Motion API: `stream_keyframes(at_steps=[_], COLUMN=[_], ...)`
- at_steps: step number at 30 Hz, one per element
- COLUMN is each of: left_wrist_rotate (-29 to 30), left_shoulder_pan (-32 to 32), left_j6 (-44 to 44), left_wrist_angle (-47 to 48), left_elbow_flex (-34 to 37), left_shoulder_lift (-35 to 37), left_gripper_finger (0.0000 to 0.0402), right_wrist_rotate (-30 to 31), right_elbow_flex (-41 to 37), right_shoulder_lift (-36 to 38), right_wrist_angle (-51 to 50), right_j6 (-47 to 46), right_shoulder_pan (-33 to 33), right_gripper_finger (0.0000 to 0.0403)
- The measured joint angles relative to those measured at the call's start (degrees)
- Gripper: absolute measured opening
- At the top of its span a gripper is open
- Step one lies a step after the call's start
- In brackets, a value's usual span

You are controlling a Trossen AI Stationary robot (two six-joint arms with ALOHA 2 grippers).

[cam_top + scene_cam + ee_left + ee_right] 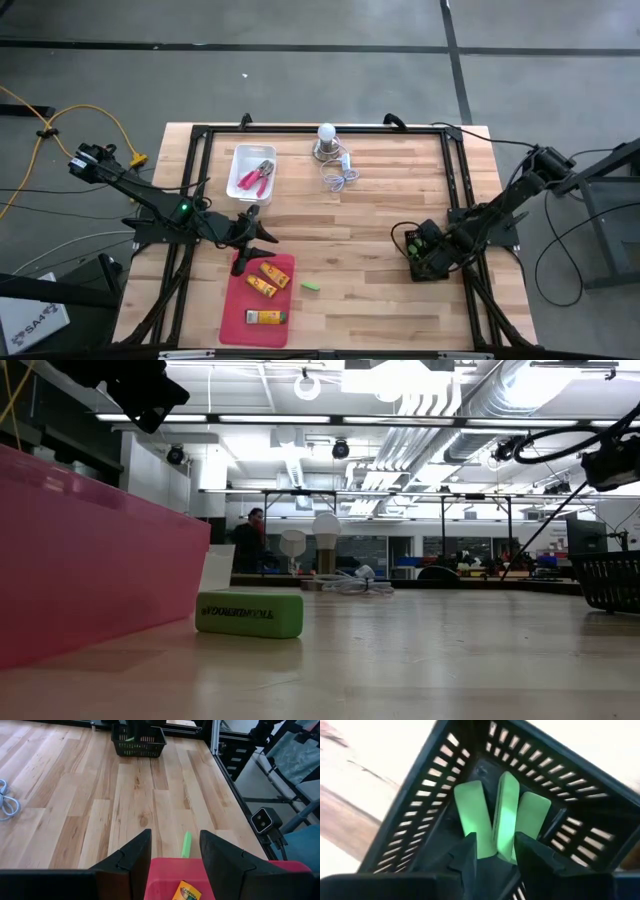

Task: Pick & Place School Supplies
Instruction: Put the green eraser into the black bin

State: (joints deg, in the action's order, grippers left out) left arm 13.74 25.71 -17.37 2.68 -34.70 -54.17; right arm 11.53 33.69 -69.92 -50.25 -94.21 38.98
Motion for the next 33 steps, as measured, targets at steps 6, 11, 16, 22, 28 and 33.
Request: stream_keyframes(at_steps=[6,11,16,22,28,33], left_wrist_rotate=[-0.01,-0.01,-0.02,-0.01,-0.02,-0.02], left_shoulder_pan=[0.0,0.0,0.0,0.0,0.0,0.0], left_j6=[0.0,0.0,0.0,0.0,0.0,0.0], left_wrist_angle=[-0.01,-0.13,-0.15,-0.15,-0.17,-0.15], left_elbow_flex=[0.0,0.0,0.0,0.0,0.0,0.0], left_shoulder_lift=[0.0,0.0,0.02,0.0,0.0,0.0], left_gripper_finger=[0.0161,0.0161,0.0161,0.0161,0.0161,0.0161], right_wrist_rotate=[0.15,0.24,0.34,2.26,6.49,6.58], right_elbow_flex=[0.0,0.0,0.0,0.02,0.02,0.04], right_shoulder_lift=[4.54,9.69,14.52,17.35,17.65,16.4], right_wrist_angle=[-0.02,0.01,0.88,6.49,19.25,30.32], right_j6=[1.09,1.48,1.5,5.6,17.13,30.8], right_shoulder_pan=[0.0,-0.02,-0.02,-0.04,-1.42,-5.36], right_gripper_finger=[0.0118,0.0115,0.0114,0.0114,0.0114,0.0114])
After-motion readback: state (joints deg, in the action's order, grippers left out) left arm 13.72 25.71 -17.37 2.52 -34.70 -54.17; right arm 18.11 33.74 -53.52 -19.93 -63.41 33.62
